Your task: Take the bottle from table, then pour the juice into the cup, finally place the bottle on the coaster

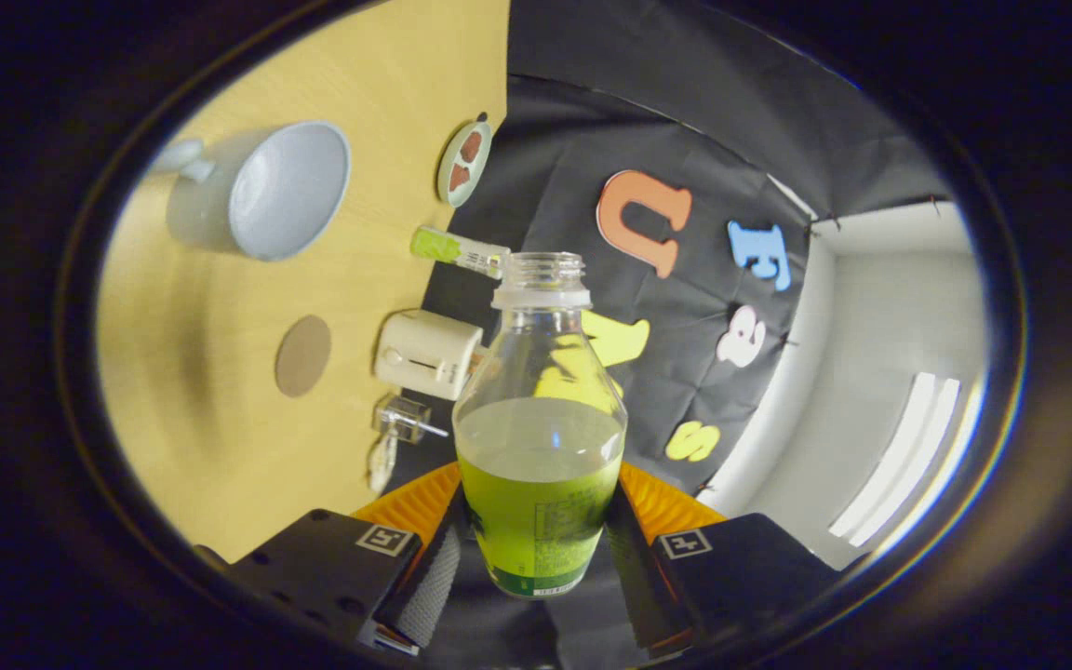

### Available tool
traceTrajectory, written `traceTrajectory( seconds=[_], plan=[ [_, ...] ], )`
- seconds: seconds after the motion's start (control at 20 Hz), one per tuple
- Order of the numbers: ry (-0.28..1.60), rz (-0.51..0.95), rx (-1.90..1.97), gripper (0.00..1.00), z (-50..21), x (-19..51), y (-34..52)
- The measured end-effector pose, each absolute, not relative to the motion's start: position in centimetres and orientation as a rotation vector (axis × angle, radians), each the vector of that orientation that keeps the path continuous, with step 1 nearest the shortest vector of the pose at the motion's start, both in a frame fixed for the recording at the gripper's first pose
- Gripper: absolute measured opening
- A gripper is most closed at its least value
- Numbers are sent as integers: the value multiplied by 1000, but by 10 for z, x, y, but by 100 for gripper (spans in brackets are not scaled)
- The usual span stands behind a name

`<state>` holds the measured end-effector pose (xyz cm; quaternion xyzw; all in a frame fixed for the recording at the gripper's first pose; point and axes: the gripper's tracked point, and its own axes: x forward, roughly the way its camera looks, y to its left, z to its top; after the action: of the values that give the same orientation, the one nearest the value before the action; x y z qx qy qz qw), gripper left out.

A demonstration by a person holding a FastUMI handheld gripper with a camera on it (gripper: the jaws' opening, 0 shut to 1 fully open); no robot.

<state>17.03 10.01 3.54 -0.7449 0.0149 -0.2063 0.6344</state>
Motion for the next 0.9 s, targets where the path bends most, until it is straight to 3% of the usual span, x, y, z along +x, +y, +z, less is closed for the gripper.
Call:
traceTrajectory(
  seconds=[0.5,0.9],
  plan=[
    [-42,-275,-1037,81,-3,153,77],
    [50,-85,-491,81,-6,145,57]
  ],
)
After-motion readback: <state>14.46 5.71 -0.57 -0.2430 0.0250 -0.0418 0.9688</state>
